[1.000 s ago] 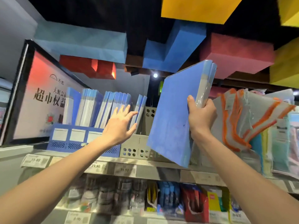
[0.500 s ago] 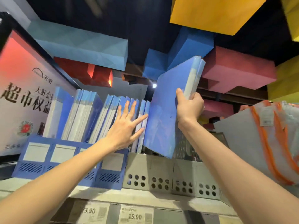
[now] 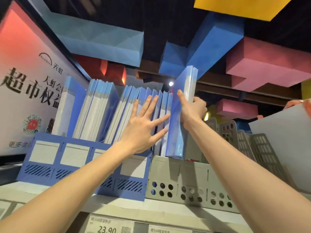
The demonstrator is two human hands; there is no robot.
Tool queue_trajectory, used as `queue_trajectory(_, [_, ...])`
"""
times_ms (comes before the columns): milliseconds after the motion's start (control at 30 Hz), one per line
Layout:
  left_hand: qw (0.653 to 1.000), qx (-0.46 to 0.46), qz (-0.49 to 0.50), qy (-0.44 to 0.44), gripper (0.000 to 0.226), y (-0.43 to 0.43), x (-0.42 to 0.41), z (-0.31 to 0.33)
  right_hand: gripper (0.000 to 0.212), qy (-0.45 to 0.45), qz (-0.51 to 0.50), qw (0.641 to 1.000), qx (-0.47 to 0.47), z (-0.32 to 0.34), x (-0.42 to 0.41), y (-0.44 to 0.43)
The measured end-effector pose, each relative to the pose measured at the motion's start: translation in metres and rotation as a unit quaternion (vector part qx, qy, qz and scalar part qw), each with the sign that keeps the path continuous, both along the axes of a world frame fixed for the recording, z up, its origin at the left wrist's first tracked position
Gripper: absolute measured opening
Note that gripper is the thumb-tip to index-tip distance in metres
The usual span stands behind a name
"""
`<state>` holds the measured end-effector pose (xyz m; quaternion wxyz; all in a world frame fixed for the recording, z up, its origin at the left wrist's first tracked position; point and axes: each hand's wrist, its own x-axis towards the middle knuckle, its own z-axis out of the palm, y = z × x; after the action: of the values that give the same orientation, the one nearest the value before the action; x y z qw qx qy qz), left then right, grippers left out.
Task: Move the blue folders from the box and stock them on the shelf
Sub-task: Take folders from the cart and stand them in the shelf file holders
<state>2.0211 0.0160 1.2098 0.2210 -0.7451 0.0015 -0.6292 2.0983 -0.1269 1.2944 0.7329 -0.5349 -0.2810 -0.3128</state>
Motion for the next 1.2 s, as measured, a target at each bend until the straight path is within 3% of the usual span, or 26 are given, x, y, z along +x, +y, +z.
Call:
queue_trajectory(200, [0.999,-0.030,-0.007,0.012,0.067,-0.004,-0.001,-0.003,0.041,0.010,0.045,0.998,-0.049,-0.009,0.015,0.004])
queue_trajectory(333, [0.998,-0.049,-0.034,0.019,0.078,-0.007,-0.003,-0.002,0.040,-0.065,0.070,0.984,-0.148,-0.026,0.017,-0.004])
queue_trajectory(433, [0.998,-0.049,-0.028,0.025,0.091,-0.010,-0.006,-0.002,0.039,-0.092,0.154,0.961,-0.211,-0.044,0.017,-0.019])
queue_trajectory(600, [0.997,-0.059,-0.026,0.039,0.105,-0.019,-0.008,-0.003,0.053,-0.040,0.230,0.933,-0.272,-0.066,0.023,-0.039])
queue_trajectory(700, [0.996,-0.069,-0.027,0.040,0.107,-0.022,-0.008,-0.002,0.058,0.005,0.256,0.930,-0.265,-0.082,0.031,-0.042])
queue_trajectory(833, [0.997,-0.062,-0.036,0.042,0.108,-0.018,-0.006,-0.002,0.029,-0.042,0.293,0.933,-0.204,-0.093,0.033,-0.044])
queue_trajectory(1200, [0.999,-0.029,-0.003,0.039,0.110,-0.011,-0.001,0.000,0.034,-0.061,0.358,0.914,-0.182,-0.096,0.038,-0.034])
